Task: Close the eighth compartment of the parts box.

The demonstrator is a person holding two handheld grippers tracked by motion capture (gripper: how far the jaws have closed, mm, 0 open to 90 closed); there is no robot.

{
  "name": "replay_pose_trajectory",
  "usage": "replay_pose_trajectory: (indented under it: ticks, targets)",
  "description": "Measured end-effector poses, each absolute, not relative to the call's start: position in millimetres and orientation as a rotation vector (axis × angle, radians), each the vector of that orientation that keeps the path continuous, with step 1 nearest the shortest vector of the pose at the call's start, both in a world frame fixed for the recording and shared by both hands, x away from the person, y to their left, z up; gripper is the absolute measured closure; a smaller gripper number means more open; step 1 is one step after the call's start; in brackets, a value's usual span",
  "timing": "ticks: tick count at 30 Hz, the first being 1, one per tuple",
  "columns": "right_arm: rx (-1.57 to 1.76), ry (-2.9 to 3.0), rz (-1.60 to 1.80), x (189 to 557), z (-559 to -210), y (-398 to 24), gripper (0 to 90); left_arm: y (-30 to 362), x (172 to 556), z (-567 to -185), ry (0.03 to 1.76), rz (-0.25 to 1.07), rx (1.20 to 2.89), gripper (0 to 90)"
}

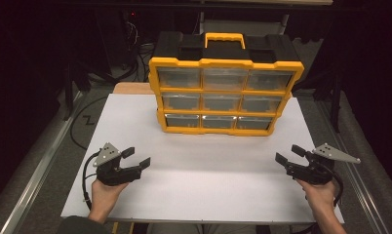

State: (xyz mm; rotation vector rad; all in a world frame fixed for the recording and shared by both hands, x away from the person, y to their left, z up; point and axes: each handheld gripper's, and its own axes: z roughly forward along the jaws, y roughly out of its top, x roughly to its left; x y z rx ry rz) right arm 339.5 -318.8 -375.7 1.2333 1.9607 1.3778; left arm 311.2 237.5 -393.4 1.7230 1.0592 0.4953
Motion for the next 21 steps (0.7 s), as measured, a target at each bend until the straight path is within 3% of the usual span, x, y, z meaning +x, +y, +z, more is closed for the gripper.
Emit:
replay_pose_trajectory:
  ticks: [21]
  targets:
    - [1.222,1.908,1.392,324.3,-401.1,-327.3,22.5,239.8,309.0,-393.4,1.065,0.502,1.716,26.4]
